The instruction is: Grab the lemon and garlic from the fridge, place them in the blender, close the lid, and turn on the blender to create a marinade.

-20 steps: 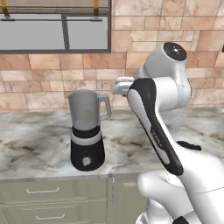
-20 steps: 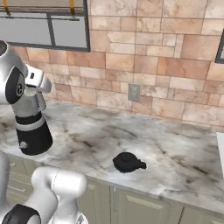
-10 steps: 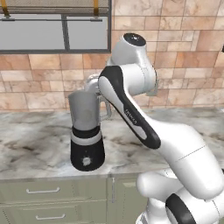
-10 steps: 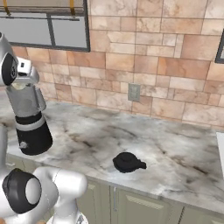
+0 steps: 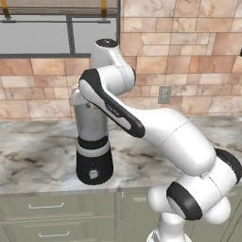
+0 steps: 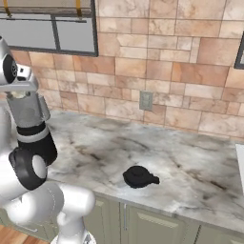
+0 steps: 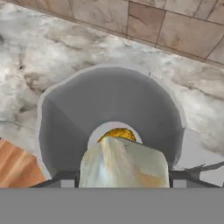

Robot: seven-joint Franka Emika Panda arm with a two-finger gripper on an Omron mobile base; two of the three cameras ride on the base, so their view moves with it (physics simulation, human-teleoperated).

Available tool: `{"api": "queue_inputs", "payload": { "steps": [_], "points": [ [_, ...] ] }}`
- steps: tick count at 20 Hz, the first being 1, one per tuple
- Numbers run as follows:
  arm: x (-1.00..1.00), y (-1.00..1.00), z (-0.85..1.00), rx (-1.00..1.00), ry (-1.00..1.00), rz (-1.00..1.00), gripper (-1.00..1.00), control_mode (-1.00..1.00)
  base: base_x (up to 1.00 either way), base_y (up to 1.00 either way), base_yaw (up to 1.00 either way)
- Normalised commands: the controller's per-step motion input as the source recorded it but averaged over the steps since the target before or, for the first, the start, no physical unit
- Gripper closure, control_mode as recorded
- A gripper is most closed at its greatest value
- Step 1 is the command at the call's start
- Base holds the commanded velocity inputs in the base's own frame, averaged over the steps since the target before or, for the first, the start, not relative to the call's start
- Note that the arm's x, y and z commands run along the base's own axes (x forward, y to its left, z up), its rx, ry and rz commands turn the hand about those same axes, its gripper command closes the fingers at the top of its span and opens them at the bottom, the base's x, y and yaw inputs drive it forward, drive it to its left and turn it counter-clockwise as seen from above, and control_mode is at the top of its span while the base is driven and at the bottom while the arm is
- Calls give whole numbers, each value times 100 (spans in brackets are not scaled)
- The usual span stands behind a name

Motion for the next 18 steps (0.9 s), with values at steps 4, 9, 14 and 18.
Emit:
{"api": "queue_inputs", "payload": {
  "steps": [4,9,14,18],
  "points": [
    [53,34,-54,-5,5,3,100,-100,0,0,0],
    [34,18,-65,-5,4,4,100,-100,0,0,0],
    [2,0,-57,-1,3,3,-100,-100,0,0,0],
    [-2,0,-20,0,0,1,-100,-100,0,0,0]
  ]
}}
